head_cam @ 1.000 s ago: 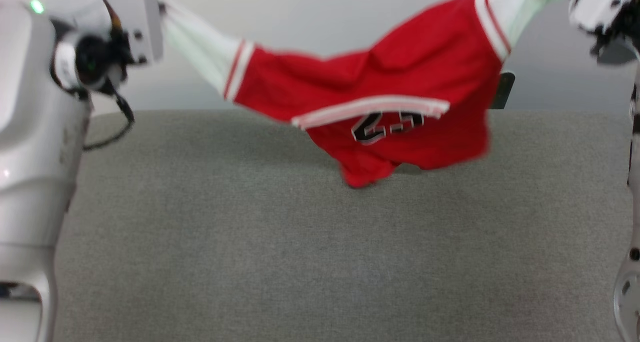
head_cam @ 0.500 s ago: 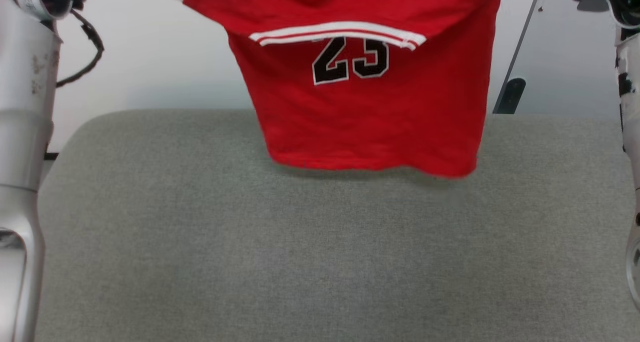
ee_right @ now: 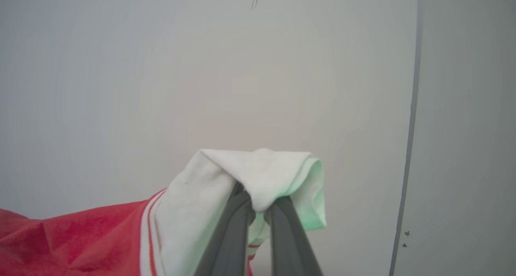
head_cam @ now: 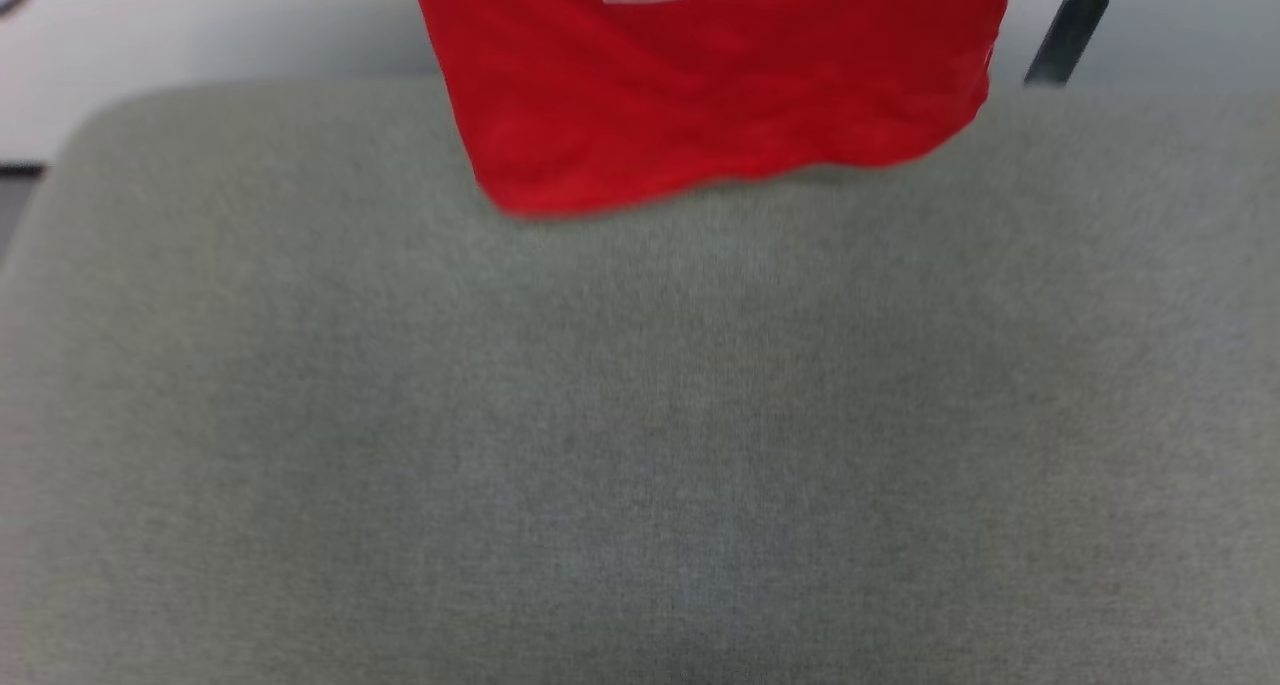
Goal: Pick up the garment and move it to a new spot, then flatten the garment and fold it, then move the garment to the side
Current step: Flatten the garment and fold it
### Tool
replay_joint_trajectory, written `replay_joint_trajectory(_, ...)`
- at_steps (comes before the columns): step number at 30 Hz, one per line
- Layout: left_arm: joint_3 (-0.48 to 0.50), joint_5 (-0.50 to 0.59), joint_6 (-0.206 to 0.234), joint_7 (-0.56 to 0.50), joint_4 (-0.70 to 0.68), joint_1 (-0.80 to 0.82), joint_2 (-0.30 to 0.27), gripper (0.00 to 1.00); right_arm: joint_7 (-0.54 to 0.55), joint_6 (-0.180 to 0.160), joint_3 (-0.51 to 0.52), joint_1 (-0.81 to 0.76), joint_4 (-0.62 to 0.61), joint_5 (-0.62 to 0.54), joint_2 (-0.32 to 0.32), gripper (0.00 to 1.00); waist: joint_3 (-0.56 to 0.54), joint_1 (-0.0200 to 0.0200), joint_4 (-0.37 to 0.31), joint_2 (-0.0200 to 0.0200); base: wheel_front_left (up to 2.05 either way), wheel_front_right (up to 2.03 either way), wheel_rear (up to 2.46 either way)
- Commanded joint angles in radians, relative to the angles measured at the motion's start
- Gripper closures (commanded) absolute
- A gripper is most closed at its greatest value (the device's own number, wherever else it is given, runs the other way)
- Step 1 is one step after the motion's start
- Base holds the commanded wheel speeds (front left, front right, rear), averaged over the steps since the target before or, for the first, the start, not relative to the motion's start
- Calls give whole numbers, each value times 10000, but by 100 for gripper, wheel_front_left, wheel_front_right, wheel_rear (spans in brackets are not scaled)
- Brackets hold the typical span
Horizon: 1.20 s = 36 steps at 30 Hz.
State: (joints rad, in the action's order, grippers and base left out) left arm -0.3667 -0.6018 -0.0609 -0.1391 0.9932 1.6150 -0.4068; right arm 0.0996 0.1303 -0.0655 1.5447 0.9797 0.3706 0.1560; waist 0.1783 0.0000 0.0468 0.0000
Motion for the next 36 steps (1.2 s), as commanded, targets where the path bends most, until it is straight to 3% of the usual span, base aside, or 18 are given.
replay_joint_trajectory(1, 31, 13, -82, 306, 120, 291, 41, 100, -398, 6, -110, 275, 156, -134, 24, 100, 1898, 0, -139, 0, 0, 0, 0)
replay_joint_trajectory(11, 260, -59, -429, 3086, 664, 2307, 517, 100, -3540, 5, 192, 1881, 1037, -2029, 735, 100, 4084, 0, 607, 0, 0, 0, 0)
replay_joint_trajectory(17, 299, -312, -627, 3804, 925, 2412, 781, 100, -3650, 5, 848, 2156, 706, -3208, 624, 100, 4992, 0, 1165, 0, 0, 0, 0)
replay_joint_trajectory(22, 298, -600, -684, 3935, 1387, 1954, 946, 100, -3658, 5, 1037, 1795, 681, -3476, 331, 100, 5022, 0, 1329, 0, 0, 0, 0)
replay_joint_trajectory(27, -93, -783, -704, 3470, 1881, 1325, 1146, 100, -3658, 5, 553, 1447, 1176, -3071, 174, 100, 4393, 0, 1394, 0, 0, 0, 0)
replay_joint_trajectory(36, -566, -1611, -709, 1790, 1999, -39, 982, 100, -2055, 3, -1320, 330, 1677, -733, 388, 100, 2821, 0, 1378, 0, 0, 0, 0)
